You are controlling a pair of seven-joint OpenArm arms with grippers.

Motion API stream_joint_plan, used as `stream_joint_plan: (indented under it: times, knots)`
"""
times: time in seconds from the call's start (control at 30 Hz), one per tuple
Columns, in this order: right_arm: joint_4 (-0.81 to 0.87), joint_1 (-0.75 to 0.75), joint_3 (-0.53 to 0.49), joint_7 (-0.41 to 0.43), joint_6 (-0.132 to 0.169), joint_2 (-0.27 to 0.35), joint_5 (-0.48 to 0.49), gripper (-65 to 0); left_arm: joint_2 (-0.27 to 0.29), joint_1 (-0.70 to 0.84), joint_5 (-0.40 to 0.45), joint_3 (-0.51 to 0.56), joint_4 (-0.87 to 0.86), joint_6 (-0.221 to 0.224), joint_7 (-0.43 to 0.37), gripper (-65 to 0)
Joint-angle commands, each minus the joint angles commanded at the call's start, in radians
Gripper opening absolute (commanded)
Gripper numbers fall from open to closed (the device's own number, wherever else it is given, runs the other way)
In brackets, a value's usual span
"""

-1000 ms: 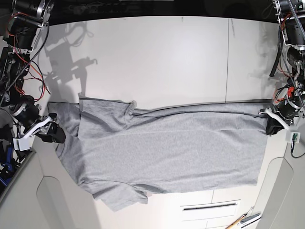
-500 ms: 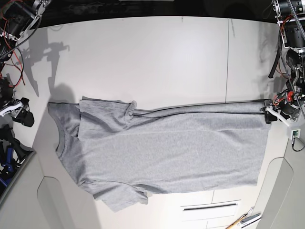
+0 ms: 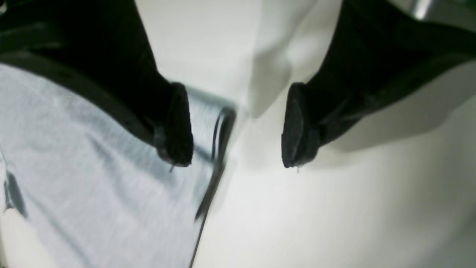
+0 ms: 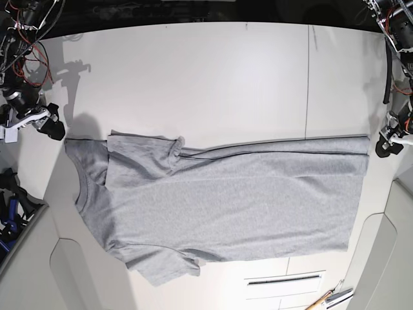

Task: Fold the T-shirt properly
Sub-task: 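Regrasp the folded shoulder edge with both grippers, then drag the shirt with both grippers toward the robot and release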

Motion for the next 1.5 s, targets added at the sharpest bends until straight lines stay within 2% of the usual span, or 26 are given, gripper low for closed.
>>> stream_joint_plan:
  times: [0.1,0.2,0.37,0.47,0.57,0.7,0.73,0.77,0.83,0.87,0.93,0.97,1.03,1.13,1.23,1.37,1.5]
  knots:
    - [-0.047,0.019,-0.006,0.029,0.000,-0.023,-0.004,-35.0,0.049,0.016,-0.001,0.000,0.000,0.000,-0.005,-24.2]
    - [-0.077,0.050,-0.008,0.027,0.000,-0.062,-0.004,-34.9,0.070,0.015,0.000,0.001,0.000,-0.008,-0.042,-24.2]
    - [-0.098,0.073,-0.010,0.027,0.001,-0.098,0.000,-34.8,0.070,0.015,0.018,0.010,0.000,-0.007,-0.069,-24.2]
    - [-0.098,0.105,-0.010,0.027,0.001,-0.115,-0.003,-34.8,0.070,0.015,0.085,0.054,0.000,-0.005,-0.129,-24.2]
    - [-0.098,0.127,-0.016,0.026,0.001,-0.130,-0.004,-34.8,0.070,0.014,0.110,0.114,0.000,0.029,-0.182,-24.2]
    - [-0.098,0.129,-0.039,0.028,0.001,-0.142,-0.034,-35.3,0.070,-0.010,0.166,0.154,0.000,0.031,-0.190,-24.6]
    - [-0.098,0.129,-0.043,0.032,0.001,-0.143,-0.034,-37.6,0.070,-0.016,0.185,0.158,0.000,0.031,-0.190,-27.9]
    - [-0.098,0.130,-0.044,0.037,0.001,-0.143,-0.035,-42.8,0.070,-0.021,0.195,0.160,0.000,0.031,-0.190,-34.7]
    - [-0.098,0.132,-0.044,0.039,0.002,-0.143,-0.035,-61.1,0.070,-0.024,0.199,0.160,0.000,0.030,-0.191,-54.9]
    - [-0.098,0.134,-0.044,0.038,0.006,-0.143,-0.037,-65.0,0.070,-0.024,0.198,0.160,0.000,0.030,-0.194,-64.3]
    - [-0.097,0.137,-0.044,0.037,0.020,-0.141,-0.024,-65.0,0.069,-0.029,0.198,0.160,0.000,0.003,-0.200,-65.0]
    - [-0.096,0.138,-0.044,0.026,0.019,-0.140,-0.008,-65.0,0.066,-0.034,0.198,0.159,0.002,-0.027,-0.196,-65.0]
    - [-0.076,0.137,-0.044,-0.015,0.019,-0.140,0.001,-65.0,0.061,-0.041,0.198,0.159,0.012,-0.053,-0.182,-65.0]
    - [-0.009,0.114,-0.044,-0.101,0.019,-0.137,0.006,-65.0,0.058,-0.036,0.193,0.159,0.061,-0.060,-0.117,-65.0]
    - [0.089,0.049,-0.044,-0.144,0.019,-0.135,0.072,-65.0,0.045,-0.011,0.141,0.158,0.127,-0.060,-0.052,-65.0]
    - [0.200,-0.051,-0.044,-0.169,0.019,-0.132,0.099,-65.0,0.032,0.050,0.131,0.155,0.222,-0.060,-0.023,-65.0]
    - [0.259,-0.152,-0.044,-0.182,0.019,-0.096,0.136,-65.0,0.031,0.153,0.108,0.143,0.323,-0.056,-0.014,-65.0]
